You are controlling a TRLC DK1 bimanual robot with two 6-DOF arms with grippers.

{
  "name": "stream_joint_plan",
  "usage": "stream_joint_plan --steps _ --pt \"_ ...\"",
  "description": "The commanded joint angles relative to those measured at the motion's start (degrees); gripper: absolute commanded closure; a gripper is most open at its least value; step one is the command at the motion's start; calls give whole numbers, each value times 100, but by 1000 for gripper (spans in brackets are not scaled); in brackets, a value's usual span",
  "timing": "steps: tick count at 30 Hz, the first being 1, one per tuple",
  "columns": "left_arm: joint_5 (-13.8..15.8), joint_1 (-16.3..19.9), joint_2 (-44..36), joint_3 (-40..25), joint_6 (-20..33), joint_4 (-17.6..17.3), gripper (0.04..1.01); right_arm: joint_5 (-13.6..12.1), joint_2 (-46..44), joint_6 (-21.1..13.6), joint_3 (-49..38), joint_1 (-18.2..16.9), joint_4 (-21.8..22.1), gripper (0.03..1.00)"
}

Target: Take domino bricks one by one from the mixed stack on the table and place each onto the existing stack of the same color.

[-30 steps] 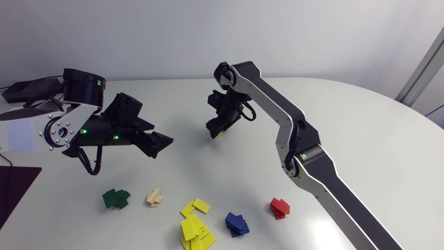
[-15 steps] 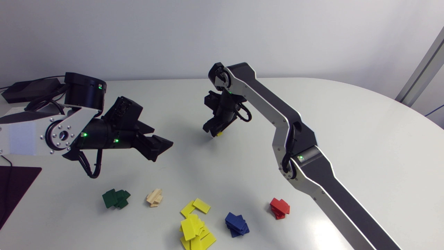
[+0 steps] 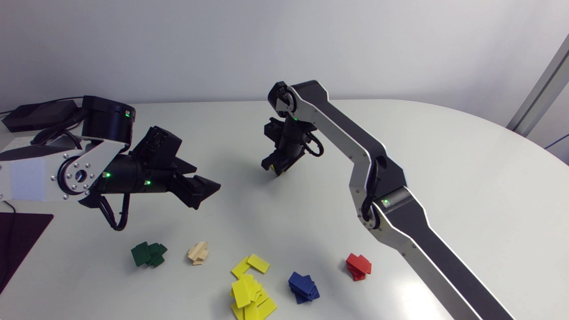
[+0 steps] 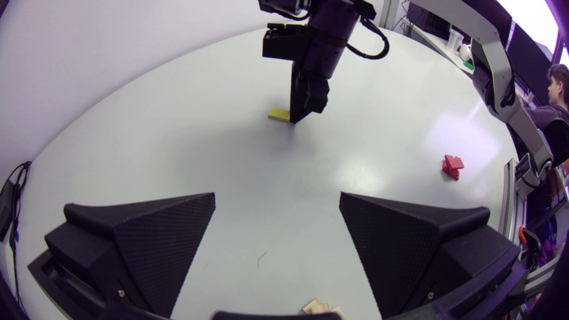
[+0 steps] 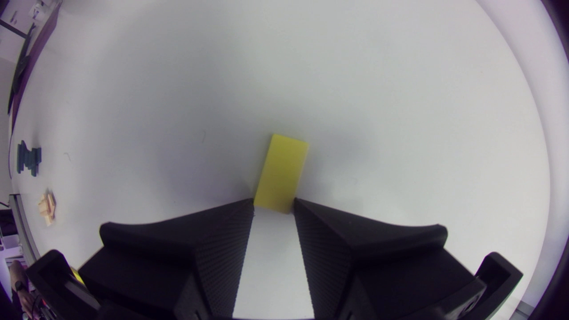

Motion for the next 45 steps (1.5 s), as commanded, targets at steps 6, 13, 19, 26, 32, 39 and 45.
stream_joint_plan --steps 6,13,19,26,32,39,45 --pt "142 117 -228 -206 83 20 49 149 280 258 414 135 -281 798" --pt "159 152 -325 -294 135 11 49 202 263 364 405 161 -289 885" --pt "203 204 -439 -320 162 -68 49 272 245 443 695 187 -579 885" --pt "230 196 -589 -276 170 -235 49 457 -309 610 660 354 -1089 887" --pt "238 169 -808 -285 162 -376 49 465 -1108 751 -245 662 -1107 928" --pt "265 178 -1055 -399 170 -464 49 421 -1943 803 -1405 899 -1115 926" --pt "309 178 -1134 -479 162 -481 49 105 -2936 874 -3128 1093 -764 926"
